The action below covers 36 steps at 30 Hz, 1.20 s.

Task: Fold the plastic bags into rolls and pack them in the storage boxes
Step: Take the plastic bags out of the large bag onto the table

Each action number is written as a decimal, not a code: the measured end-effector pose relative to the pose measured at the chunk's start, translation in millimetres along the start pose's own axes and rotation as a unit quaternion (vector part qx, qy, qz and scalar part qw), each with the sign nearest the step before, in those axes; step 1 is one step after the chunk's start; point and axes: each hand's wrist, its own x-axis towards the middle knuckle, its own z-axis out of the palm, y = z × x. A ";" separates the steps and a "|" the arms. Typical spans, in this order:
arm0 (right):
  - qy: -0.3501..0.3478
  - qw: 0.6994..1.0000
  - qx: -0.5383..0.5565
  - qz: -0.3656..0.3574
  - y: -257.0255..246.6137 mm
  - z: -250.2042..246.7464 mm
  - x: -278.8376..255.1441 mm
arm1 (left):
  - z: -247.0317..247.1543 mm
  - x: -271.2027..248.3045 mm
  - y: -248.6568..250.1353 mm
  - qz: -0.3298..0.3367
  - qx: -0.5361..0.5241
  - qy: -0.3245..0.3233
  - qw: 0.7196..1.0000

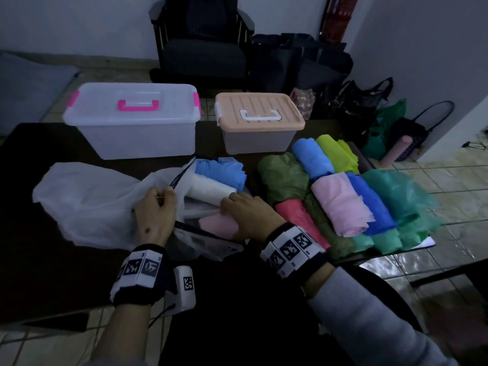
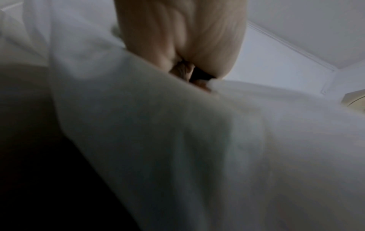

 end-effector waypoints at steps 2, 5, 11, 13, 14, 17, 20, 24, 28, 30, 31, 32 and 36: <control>-0.012 1.000 0.000 0.006 1.5 2.2 3.1 | -0.1 -0.1 0.3 0.003 0.001 -0.002 1.000; -0.012 1.000 -0.019 0.000 3.3 4.4 9.5 | -0.9 -0.2 0.2 0.005 -0.006 0.005 1.000; 0.016 0.978 0.199 0.053 19.6 -0.4 6.4 | -0.3 0.6 -0.2 0.008 -0.008 -0.001 1.000; 0.088 0.939 0.323 0.080 26.9 -7.7 -0.5 | 0.0 0.8 0.0 0.004 -0.007 -0.004 1.000; 0.134 0.915 0.368 0.096 31.2 -13.2 -4.4 | 0.4 0.9 0.1 0.005 -0.007 -0.004 1.000; 0.258 0.846 0.425 0.192 47.2 -35.1 -11.5 | 0.3 0.0 0.5 0.013 -0.006 0.004 1.000; 0.329 0.819 0.349 0.316 75.4 -48.8 -2.9 | -0.2 -0.1 -0.4 0.017 0.000 0.004 1.000; 0.305 0.848 0.152 0.407 99.6 -50.8 17.3 | 0.2 1.0 -0.8 0.014 -0.008 0.008 1.000; 0.263 0.859 0.041 0.438 99.3 -41.1 31.8 | 0.0 0.3 1.1 0.024 -0.006 0.017 1.000; 0.221 0.866 0.079 0.441 99.1 -31.9 36.7 | 0.1 0.4 0.8 0.024 -0.005 0.016 1.000; 0.199 0.869 0.101 0.442 99.6 -26.9 37.8 | 0.4 0.3 0.4 0.023 -0.007 0.016 1.000; 0.185 0.870 0.116 0.441 99.9 -22.4 38.3 | 0.8 0.7 -0.1 0.021 -0.011 0.015 1.000; 0.179 0.890 0.060 0.415 100.0 -9.7 40.4 | 1.3 2.2 -1.1 0.015 -0.017 0.013 1.000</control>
